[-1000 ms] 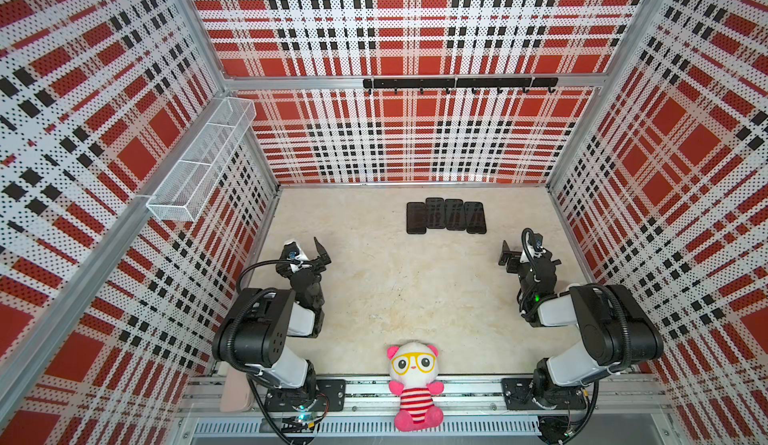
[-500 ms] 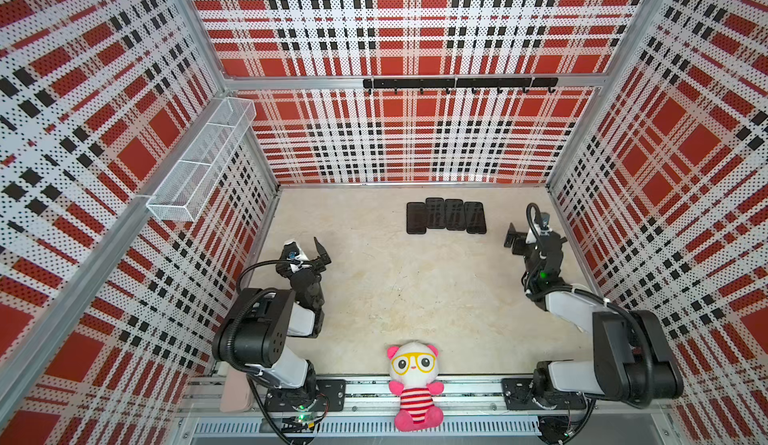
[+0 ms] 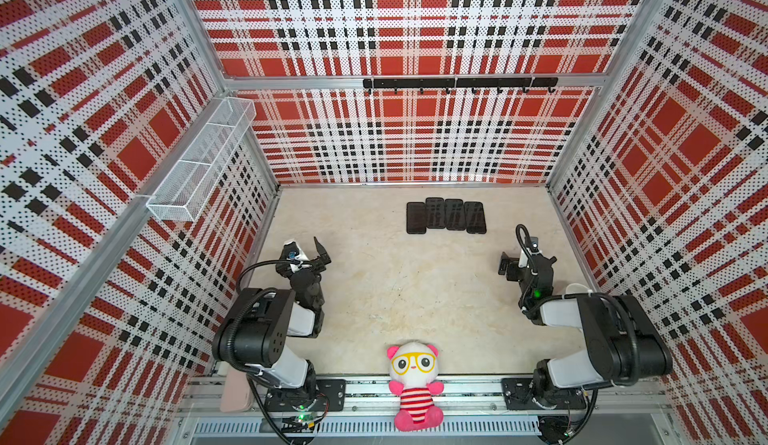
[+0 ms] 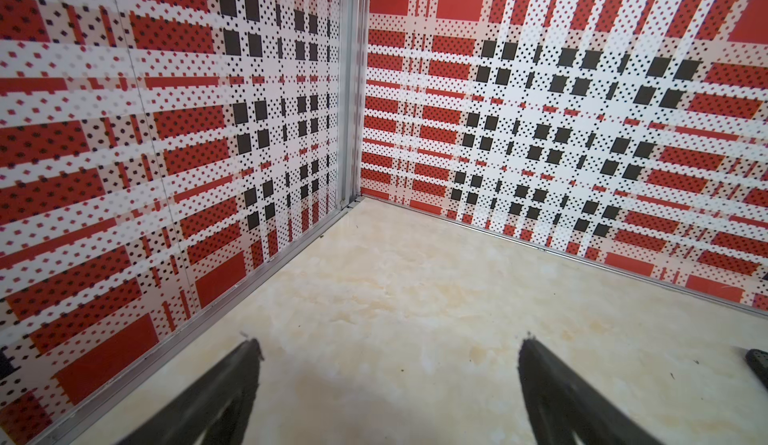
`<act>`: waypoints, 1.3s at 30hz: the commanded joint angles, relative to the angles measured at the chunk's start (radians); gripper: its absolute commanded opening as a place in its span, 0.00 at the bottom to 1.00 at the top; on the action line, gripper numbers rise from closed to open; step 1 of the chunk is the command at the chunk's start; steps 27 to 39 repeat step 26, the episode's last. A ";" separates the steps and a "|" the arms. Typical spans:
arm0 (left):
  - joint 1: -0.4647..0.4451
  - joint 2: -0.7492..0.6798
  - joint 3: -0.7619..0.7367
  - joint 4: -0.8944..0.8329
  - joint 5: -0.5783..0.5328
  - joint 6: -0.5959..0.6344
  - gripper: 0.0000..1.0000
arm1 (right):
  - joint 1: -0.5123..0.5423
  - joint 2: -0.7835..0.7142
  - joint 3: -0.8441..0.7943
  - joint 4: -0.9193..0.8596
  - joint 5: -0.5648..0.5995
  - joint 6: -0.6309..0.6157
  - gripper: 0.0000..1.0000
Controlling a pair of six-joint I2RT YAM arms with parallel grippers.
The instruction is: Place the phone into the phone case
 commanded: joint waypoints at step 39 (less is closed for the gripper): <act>0.004 0.005 -0.013 0.036 -0.002 0.016 0.98 | 0.006 0.035 -0.022 0.275 0.023 -0.008 1.00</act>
